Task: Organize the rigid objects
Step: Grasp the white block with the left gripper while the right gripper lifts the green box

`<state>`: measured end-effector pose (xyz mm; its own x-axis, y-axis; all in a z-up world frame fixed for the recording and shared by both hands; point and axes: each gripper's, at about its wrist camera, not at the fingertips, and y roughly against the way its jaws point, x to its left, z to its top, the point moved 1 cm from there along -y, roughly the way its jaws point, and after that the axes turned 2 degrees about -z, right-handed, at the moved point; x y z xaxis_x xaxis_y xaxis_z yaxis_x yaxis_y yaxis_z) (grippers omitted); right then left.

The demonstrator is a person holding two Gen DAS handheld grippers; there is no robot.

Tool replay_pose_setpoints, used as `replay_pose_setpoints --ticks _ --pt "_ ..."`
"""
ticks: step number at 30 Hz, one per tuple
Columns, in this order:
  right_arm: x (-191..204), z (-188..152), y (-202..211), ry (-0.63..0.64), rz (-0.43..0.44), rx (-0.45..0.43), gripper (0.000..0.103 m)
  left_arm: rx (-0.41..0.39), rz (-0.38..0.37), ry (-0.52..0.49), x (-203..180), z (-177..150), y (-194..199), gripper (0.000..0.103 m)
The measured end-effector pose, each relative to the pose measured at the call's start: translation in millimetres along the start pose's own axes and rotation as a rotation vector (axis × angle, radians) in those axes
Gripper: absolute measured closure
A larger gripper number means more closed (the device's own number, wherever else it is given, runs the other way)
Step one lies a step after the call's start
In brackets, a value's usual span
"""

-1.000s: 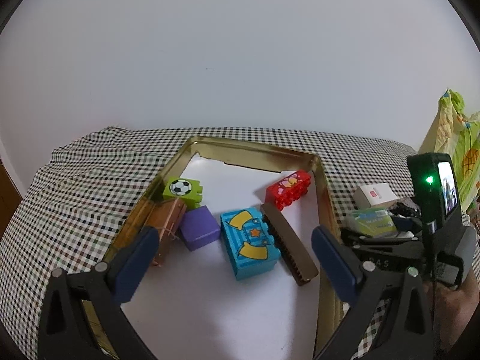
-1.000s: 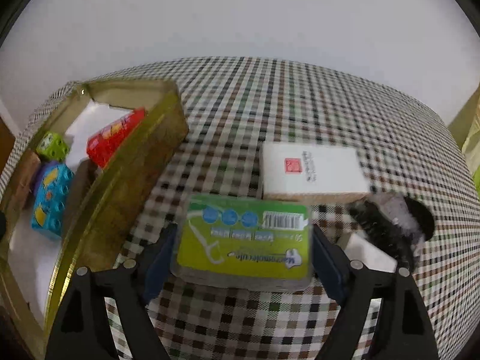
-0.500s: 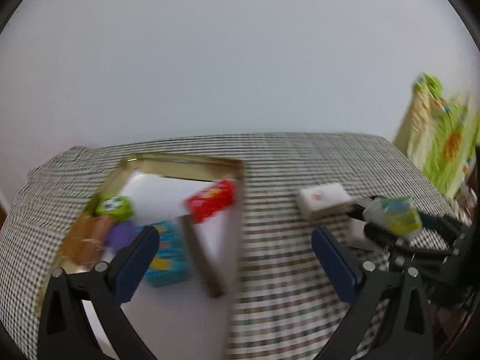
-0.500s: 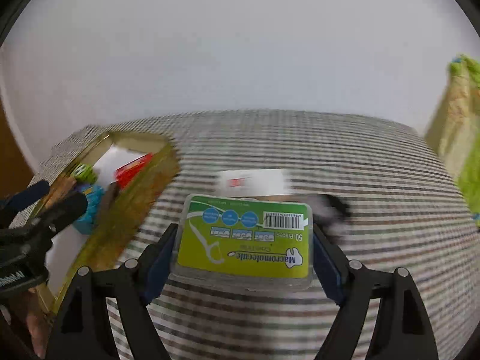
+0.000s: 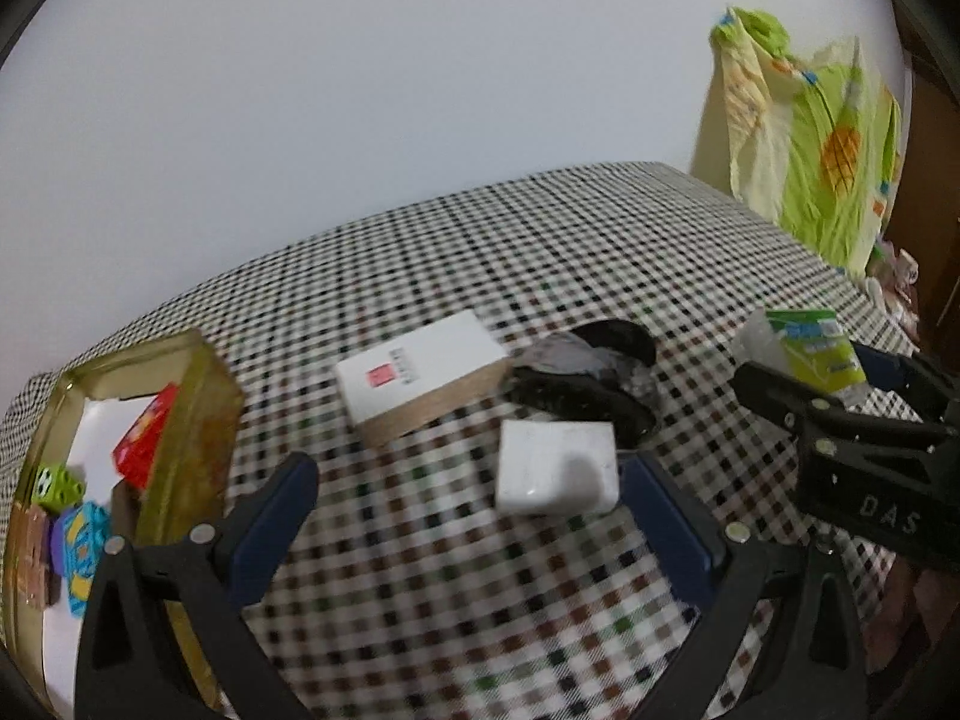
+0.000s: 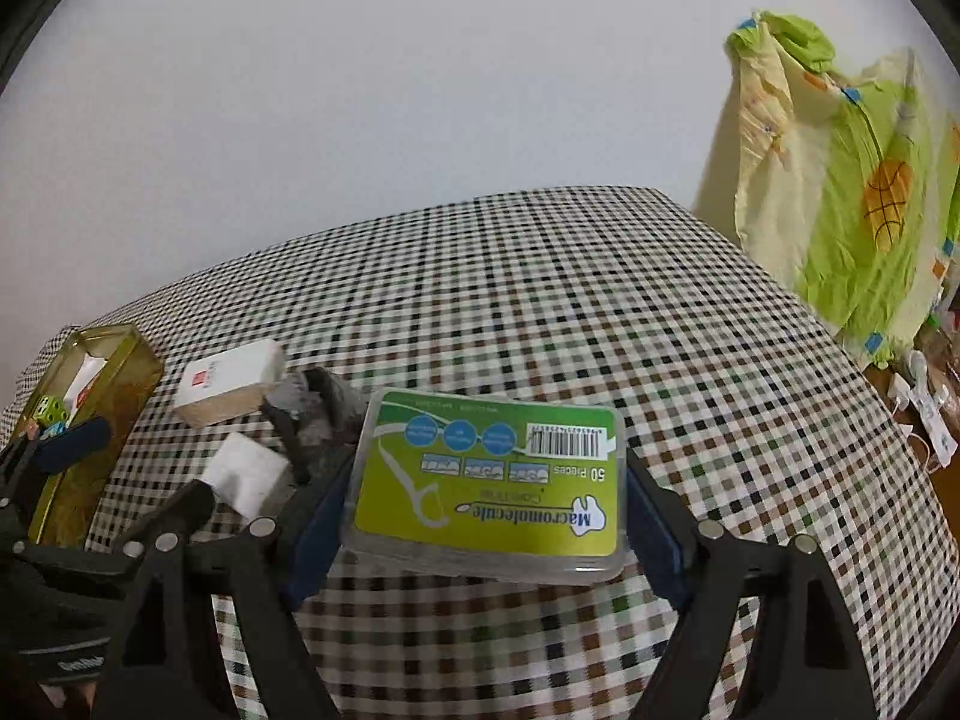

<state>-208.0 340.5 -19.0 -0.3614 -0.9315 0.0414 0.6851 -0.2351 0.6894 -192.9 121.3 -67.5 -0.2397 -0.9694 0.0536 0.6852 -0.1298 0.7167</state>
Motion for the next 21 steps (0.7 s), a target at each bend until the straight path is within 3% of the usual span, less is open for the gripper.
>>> replay_pose_setpoints --ticks 7,14,18,21 --pt "-9.6 -6.8 -7.0 -0.022 0.001 0.009 0.019 0.054 -0.031 -0.014 -6.8 3.8 -20.0 0.001" --pt "-11.9 -9.3 -9.4 -0.03 0.008 0.006 0.019 0.056 -0.038 -0.025 -6.2 6.5 -25.1 0.002" --pt "-10.1 -10.0 -8.6 -0.027 0.009 0.006 0.019 0.056 -0.099 -0.04 -8.3 6.1 -24.6 0.015" --pt "-7.0 -10.1 -7.9 -0.013 0.001 0.0 0.019 0.049 -0.156 -0.06 -10.7 3.1 -21.4 0.037"
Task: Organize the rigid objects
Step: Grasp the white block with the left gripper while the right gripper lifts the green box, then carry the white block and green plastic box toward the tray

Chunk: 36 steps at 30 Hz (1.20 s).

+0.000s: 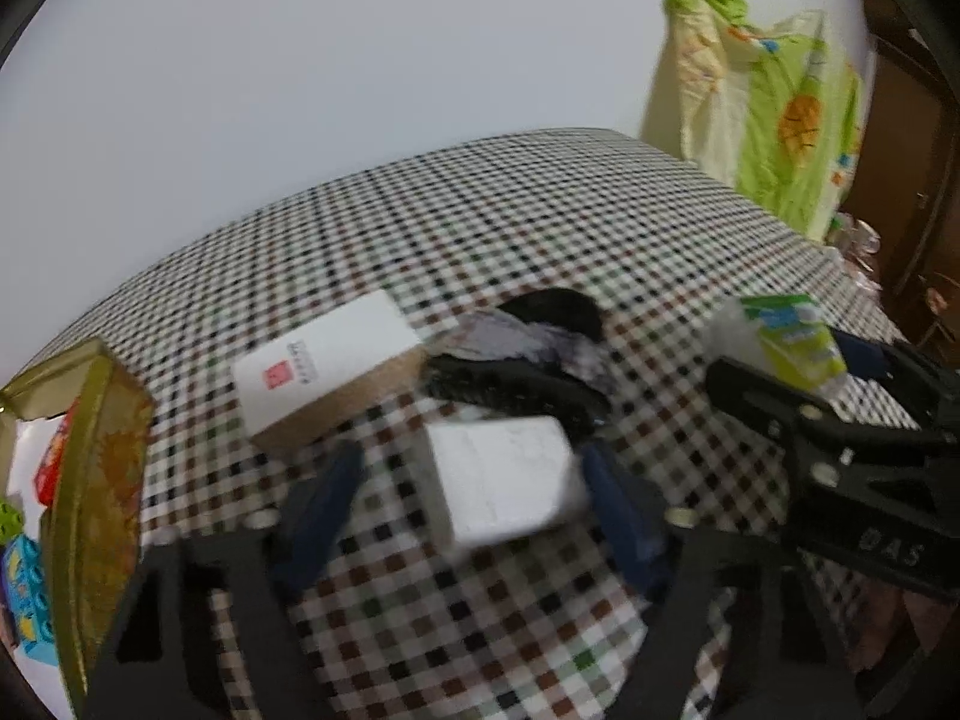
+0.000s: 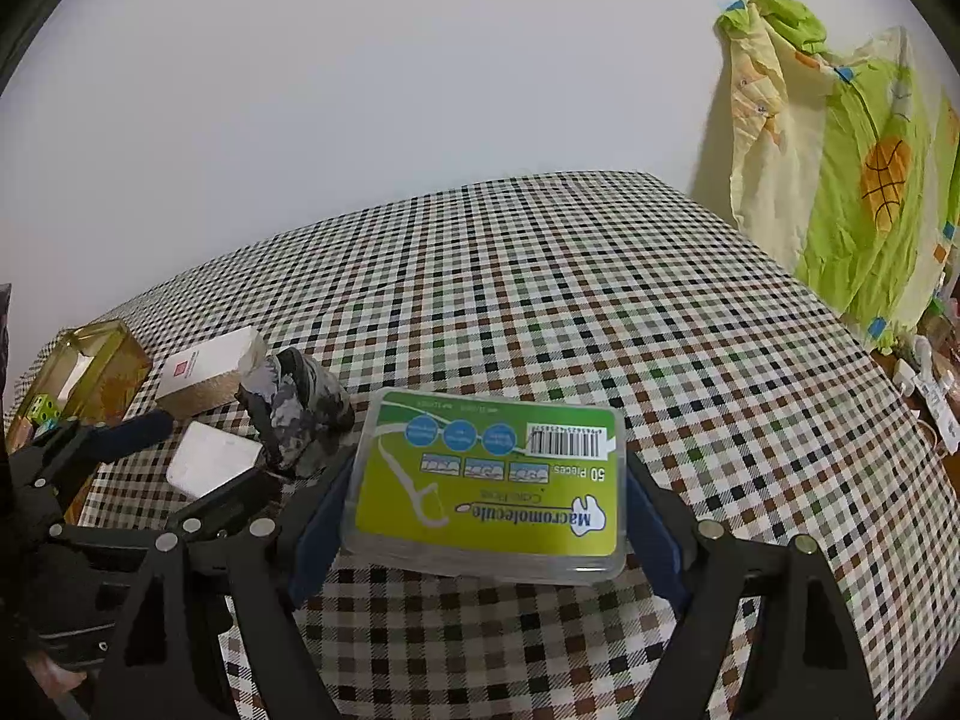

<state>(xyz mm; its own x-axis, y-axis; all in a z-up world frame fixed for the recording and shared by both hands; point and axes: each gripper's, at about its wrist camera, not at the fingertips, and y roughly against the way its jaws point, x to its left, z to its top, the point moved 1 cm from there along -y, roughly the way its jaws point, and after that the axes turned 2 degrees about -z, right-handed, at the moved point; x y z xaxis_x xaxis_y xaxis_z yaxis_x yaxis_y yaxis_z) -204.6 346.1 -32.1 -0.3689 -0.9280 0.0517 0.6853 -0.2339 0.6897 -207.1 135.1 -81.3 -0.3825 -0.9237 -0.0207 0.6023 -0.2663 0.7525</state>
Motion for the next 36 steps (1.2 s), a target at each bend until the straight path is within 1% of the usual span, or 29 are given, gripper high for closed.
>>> replay_pose_setpoints --ticks 1,2,5,8,13,16,19,26,31,36 --pt "0.5 -0.7 0.6 0.002 -0.001 -0.002 0.019 -0.005 -0.009 -0.006 -0.6 -0.3 0.9 0.047" --pt "0.5 -1.1 1.0 0.001 -0.004 -0.004 0.019 -0.01 -0.009 -0.015 -2.2 -1.5 2.9 0.048" --pt "-0.7 -0.9 1.5 -0.006 -0.003 -0.009 0.019 -0.011 -0.02 -0.008 0.5 -1.9 5.2 0.049" --pt "-0.5 -1.2 2.7 -0.004 -0.008 -0.017 0.019 -0.01 -0.045 0.025 7.9 -3.3 6.4 0.05" --pt "0.7 -0.5 7.1 0.014 -0.017 -0.048 0.019 -0.031 -0.045 0.057 16.1 -5.1 12.7 0.051" --pt "2.3 -0.1 11.6 0.019 -0.021 -0.073 0.019 -0.058 -0.026 0.07 20.5 -10.8 24.5 0.051" --pt "4.5 0.5 13.3 0.021 0.001 -0.084 0.019 -0.088 -0.005 0.079 24.8 -18.0 37.1 0.051" --pt "27.2 -3.6 24.3 0.061 0.041 -0.119 0.019 -0.147 0.017 0.109 40.7 -29.2 57.1 0.051" --pt "36.4 -5.1 29.1 0.072 0.065 -0.146 0.019 -0.204 0.064 0.102 44.3 -36.9 72.0 0.051" --pt "51.6 -9.7 34.8 0.085 0.075 -0.161 0.019 -0.286 0.109 0.093 48.8 -45.2 91.3 0.051"
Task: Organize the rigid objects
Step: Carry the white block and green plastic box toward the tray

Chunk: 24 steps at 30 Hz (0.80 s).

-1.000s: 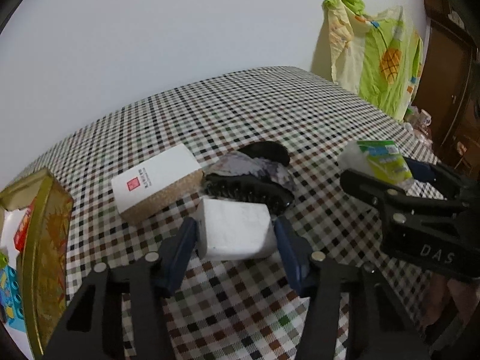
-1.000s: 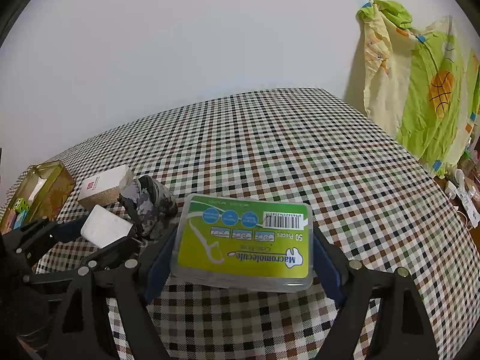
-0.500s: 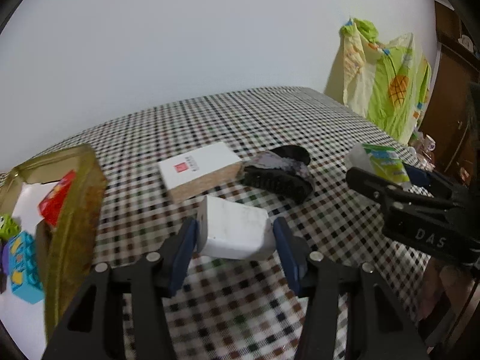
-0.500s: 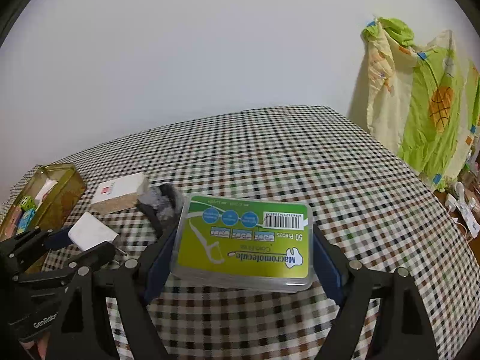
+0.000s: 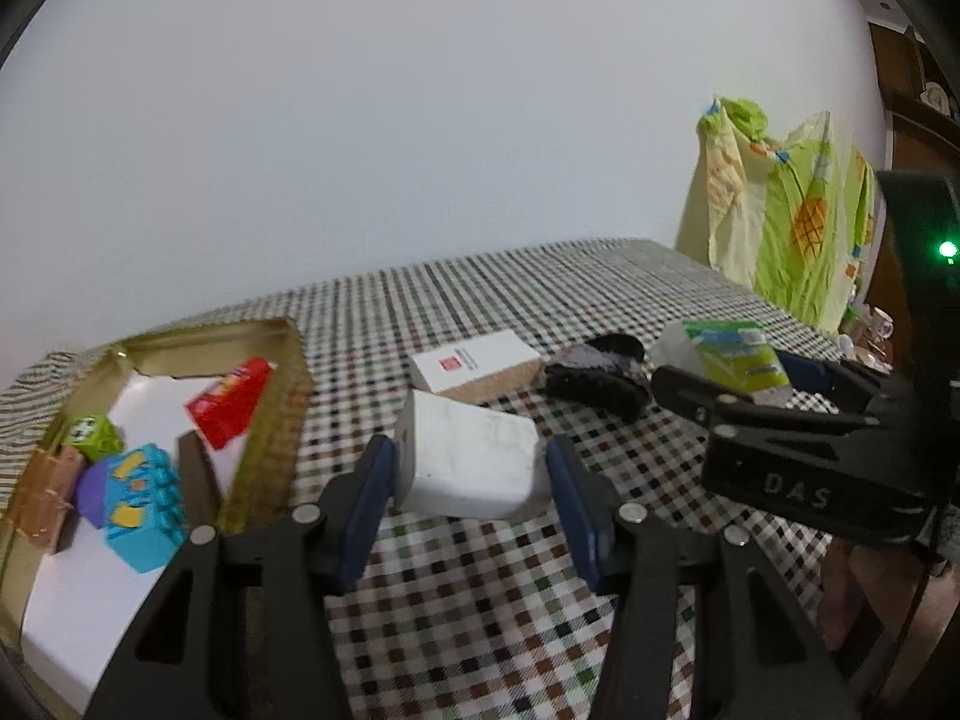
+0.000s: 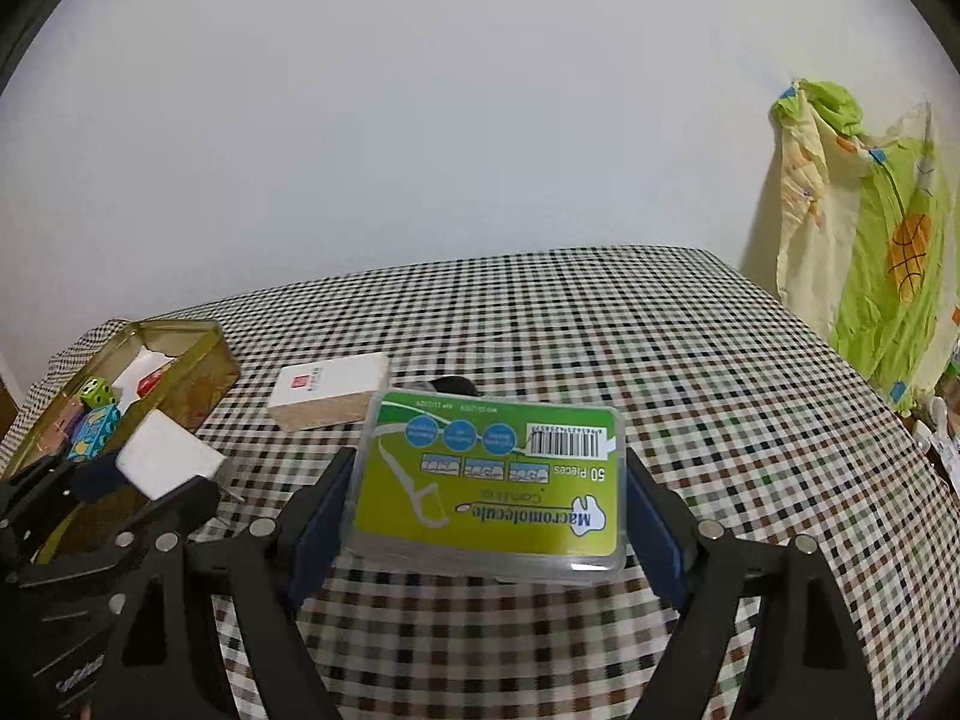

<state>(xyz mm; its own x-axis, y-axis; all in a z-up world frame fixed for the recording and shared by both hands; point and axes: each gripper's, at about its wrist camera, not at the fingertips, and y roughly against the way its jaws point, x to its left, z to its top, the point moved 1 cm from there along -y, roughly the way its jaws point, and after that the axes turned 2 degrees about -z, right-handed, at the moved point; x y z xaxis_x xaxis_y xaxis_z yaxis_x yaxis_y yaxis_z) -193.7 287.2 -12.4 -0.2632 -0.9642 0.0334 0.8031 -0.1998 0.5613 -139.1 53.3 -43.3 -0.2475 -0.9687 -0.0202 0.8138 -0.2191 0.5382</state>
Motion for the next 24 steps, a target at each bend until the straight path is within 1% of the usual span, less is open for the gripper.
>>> replay_pose_setpoints --ticks 6,19,24 --pt "10.6 -2.4 7.4 0.001 0.016 -0.028 0.019 -0.055 0.038 -0.005 10.0 -4.2 16.0 0.051" --pt "26.7 -6.1 18.5 0.011 0.068 -0.07 0.019 -0.111 0.071 0.003 22.3 -13.7 39.1 0.051" --pt "34.0 -8.6 23.7 0.019 0.089 -0.087 0.019 -0.13 0.085 0.02 30.7 -17.3 47.3 0.051"
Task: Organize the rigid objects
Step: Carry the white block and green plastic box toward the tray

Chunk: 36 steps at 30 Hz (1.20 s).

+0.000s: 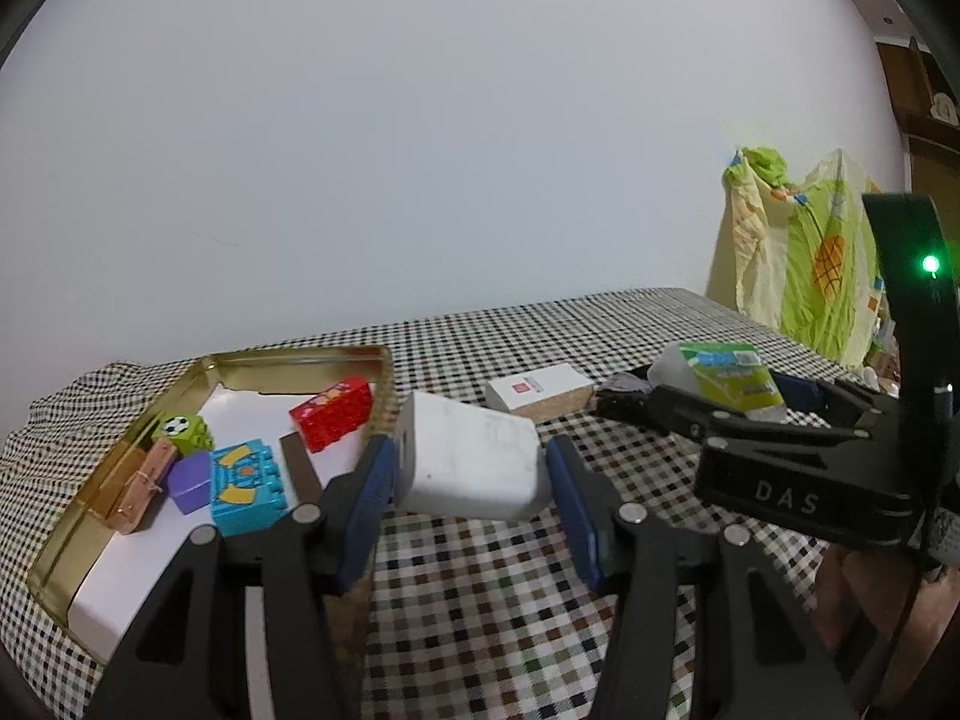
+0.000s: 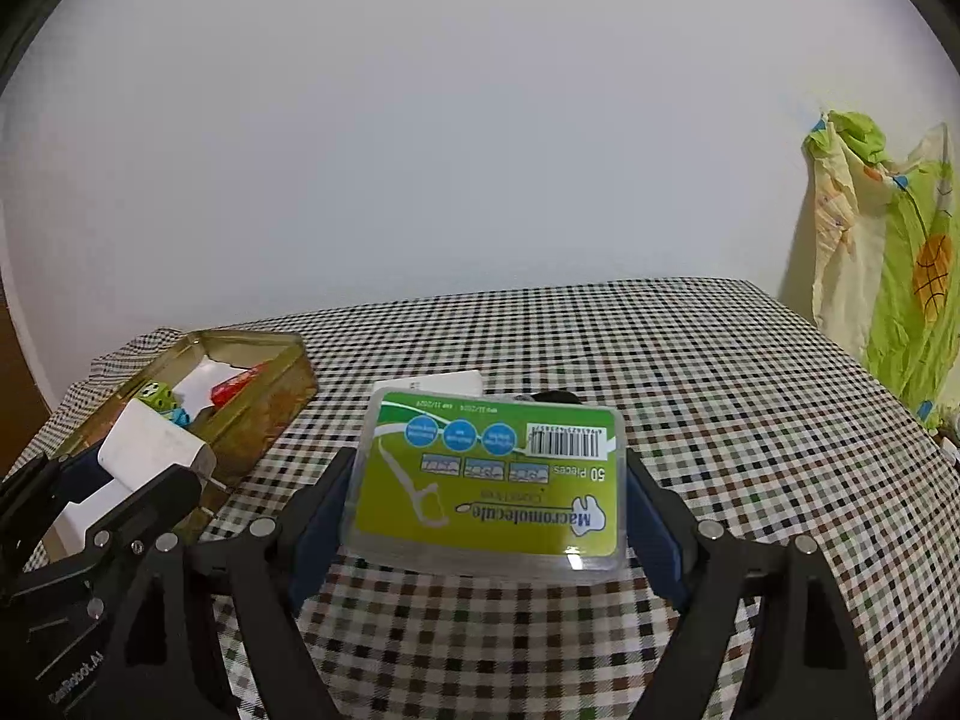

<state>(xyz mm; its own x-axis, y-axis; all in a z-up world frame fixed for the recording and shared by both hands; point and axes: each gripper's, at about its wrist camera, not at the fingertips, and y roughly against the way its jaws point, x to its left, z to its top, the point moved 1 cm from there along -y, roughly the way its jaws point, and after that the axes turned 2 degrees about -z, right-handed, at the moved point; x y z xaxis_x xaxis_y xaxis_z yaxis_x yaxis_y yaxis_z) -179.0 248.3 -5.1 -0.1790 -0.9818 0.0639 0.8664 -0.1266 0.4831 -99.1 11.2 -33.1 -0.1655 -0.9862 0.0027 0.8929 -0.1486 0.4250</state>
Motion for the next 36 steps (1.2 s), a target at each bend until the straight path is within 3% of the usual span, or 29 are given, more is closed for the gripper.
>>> replay_pose_setpoints --ticks 36 --pt "49.4 -7.5 20.6 0.044 0.105 -0.064 0.019 -0.1 0.088 0.028 39.8 -6.2 35.4 0.051"
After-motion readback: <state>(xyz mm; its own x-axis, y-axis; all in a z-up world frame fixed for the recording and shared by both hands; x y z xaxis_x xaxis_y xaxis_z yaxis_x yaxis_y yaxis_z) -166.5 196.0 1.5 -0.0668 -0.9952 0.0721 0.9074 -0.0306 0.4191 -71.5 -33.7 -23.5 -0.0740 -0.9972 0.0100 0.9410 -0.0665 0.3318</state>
